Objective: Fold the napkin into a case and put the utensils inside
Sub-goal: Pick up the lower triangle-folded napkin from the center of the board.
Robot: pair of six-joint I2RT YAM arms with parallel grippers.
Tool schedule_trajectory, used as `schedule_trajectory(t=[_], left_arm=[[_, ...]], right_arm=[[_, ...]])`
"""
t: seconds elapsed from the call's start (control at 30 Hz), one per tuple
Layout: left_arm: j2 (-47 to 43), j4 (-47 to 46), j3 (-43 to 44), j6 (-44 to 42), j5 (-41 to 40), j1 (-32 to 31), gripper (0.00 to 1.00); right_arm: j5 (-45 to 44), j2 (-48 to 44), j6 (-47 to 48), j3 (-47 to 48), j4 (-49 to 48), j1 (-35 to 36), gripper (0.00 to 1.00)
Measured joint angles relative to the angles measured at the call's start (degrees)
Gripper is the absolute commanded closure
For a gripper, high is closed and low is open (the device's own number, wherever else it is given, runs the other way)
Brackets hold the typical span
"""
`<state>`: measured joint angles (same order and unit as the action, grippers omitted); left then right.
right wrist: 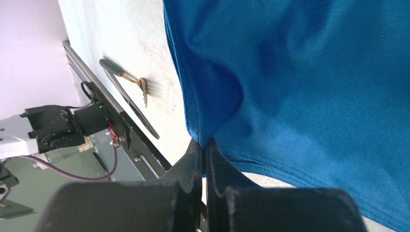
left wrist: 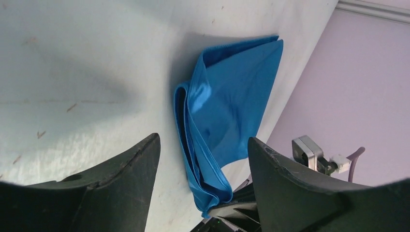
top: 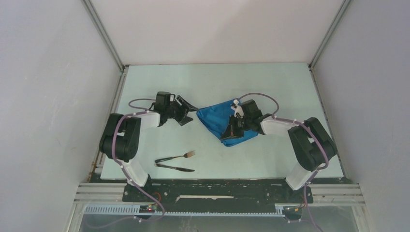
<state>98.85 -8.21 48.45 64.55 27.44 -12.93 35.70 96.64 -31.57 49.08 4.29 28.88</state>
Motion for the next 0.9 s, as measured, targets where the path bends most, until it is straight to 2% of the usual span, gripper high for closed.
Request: schedule_trajectory(t=[0.27,0.47,0.6,0.73,0.9], left_arm=[[6.2,-1.1,5.2,0.0,-0.8,-1.7,0.35],[7.0,-1.6,5.7,0.0,-2.3,-3.6,0.35],[7.0,-1.5,5.4,0.0,-3.7,-3.8,0.44],[7.0,-1.5,5.4,0.0,-4.6,-3.8,0.43],[7.2,-1.5,5.4,-0.1,-5.4,-4.1,0.52]], right_arm=[[2.5,-2.4,-2.4,-4.1,-5.3,-3.1,1.0],[3.2,-3.9,-3.3,-5.6,-7.1,-4.6,1.0],[3.4,-4.6,-3.3,-5.9,-7.3,-5.3,1.0],[3.5,-4.9,-3.3,-5.9,-7.3,-5.6,1.0],[3.8,-5.0,-3.3,-5.9,-7.4,-5.7,1.0]])
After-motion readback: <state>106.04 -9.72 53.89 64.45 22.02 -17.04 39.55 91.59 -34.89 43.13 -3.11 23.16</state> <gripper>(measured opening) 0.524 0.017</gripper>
